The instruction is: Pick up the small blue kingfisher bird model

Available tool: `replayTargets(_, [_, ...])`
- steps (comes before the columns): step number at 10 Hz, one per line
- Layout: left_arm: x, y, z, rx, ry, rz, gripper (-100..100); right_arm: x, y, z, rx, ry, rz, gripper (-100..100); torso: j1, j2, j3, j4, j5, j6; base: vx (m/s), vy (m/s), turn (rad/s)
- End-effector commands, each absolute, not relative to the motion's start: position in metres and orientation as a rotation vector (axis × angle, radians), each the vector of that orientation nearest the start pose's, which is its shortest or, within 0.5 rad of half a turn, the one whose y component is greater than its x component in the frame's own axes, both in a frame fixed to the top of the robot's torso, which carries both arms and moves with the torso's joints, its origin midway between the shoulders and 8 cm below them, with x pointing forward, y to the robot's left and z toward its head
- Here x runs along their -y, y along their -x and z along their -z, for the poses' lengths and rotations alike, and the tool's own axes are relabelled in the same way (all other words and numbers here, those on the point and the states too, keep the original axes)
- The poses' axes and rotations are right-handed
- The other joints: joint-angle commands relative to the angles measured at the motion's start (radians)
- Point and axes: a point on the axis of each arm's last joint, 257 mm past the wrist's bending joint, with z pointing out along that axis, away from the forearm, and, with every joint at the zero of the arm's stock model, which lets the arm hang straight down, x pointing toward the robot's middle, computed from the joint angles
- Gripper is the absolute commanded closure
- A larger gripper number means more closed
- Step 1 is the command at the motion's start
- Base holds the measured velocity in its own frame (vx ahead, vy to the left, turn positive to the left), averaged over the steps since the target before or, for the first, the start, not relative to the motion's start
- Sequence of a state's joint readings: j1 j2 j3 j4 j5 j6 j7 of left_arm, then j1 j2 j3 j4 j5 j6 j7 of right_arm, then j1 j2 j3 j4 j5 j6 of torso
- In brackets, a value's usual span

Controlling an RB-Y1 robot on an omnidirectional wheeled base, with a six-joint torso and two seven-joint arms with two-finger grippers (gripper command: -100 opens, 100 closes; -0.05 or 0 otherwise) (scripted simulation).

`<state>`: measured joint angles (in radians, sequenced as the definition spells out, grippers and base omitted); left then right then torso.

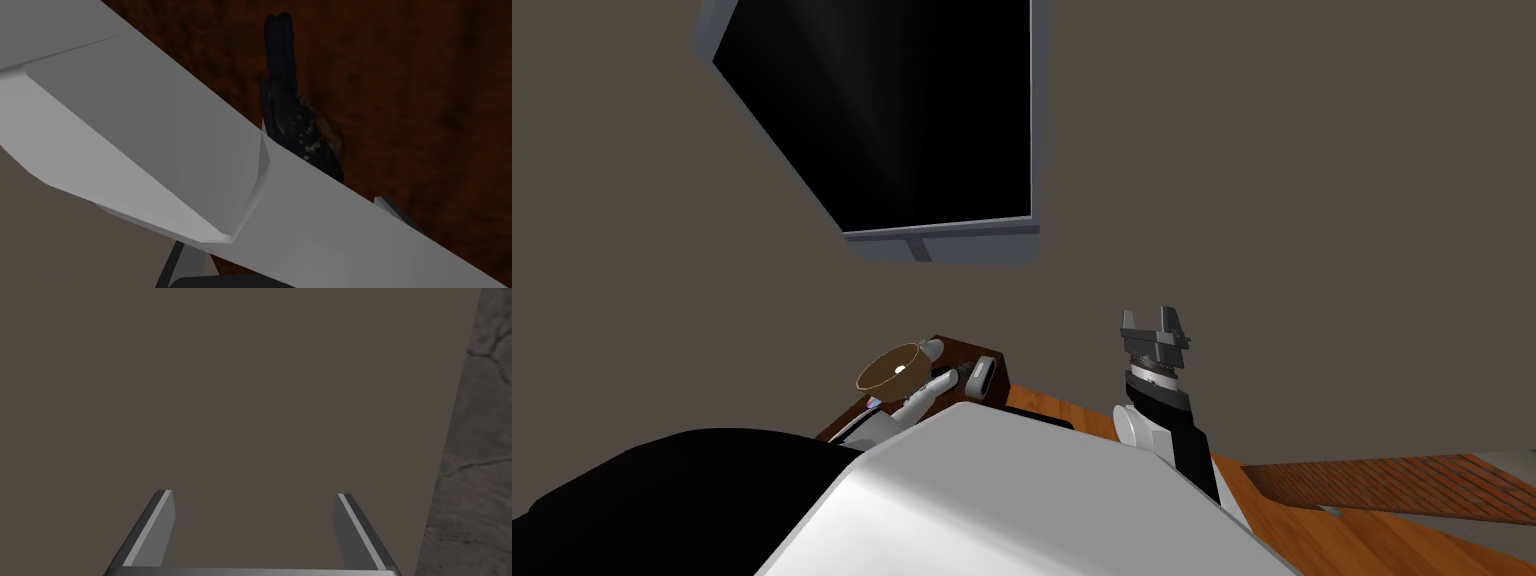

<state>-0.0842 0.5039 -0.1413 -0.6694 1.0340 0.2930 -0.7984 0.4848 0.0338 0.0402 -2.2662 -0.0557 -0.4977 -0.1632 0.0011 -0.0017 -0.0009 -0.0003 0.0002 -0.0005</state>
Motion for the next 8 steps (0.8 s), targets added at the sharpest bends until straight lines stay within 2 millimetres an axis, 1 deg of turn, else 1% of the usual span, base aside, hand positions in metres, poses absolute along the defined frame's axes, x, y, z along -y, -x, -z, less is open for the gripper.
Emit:
replayTargets(1, [-0.460,-0.325,0.579,-2.032,1.752,0.332,-100,0.275,-0.349,-0.023,-0.499,-0.782,-1.533,0,0.000,0.000,0.000,0.000,0.000,0.000,0.024,0.036,-0.112])
replayTargets(3, [-0.457,-0.316,0.585,-2.068,1.768,0.318,-100,0.275,-0.349,-0.023,-0.499,-0.782,-1.532,0,0.001,0.000,0.000,0.000,0.000,0.000,0.021,0.034,-0.068])
replayTargets(4, [-0.459,-0.319,0.582,-2.054,1.766,0.323,-100,0.275,-0.349,-0.023,-0.499,-0.782,-1.532,0,0.000,0.000,0.000,0.000,0.000,0.000,0.005,0.013,-0.010])
replayTargets(5, [-0.458,-0.318,0.582,-2.059,1.766,0.322,0,0.275,-0.349,-0.023,-0.499,-0.782,-1.532,0,-0.001,0.001,0.000,0.000,0.000,-0.001,0.000,0.000,0.000])
replayTargets(6, [-0.449,-0.316,0.589,-2.052,1.772,0.319,-100,0.275,-0.349,-0.023,-0.499,-0.782,-1.533,0,-0.001,0.001,0.001,0.000,0.000,0.000,0.020,0.048,-0.029])
replayTargets(8, [-0.446,-0.315,0.591,-2.050,1.774,0.319,-100,0.275,-0.349,-0.023,-0.499,-0.782,-1.532,0,0.002,0.000,0.000,0.000,0.000,0.000,0.008,0.044,-0.031])
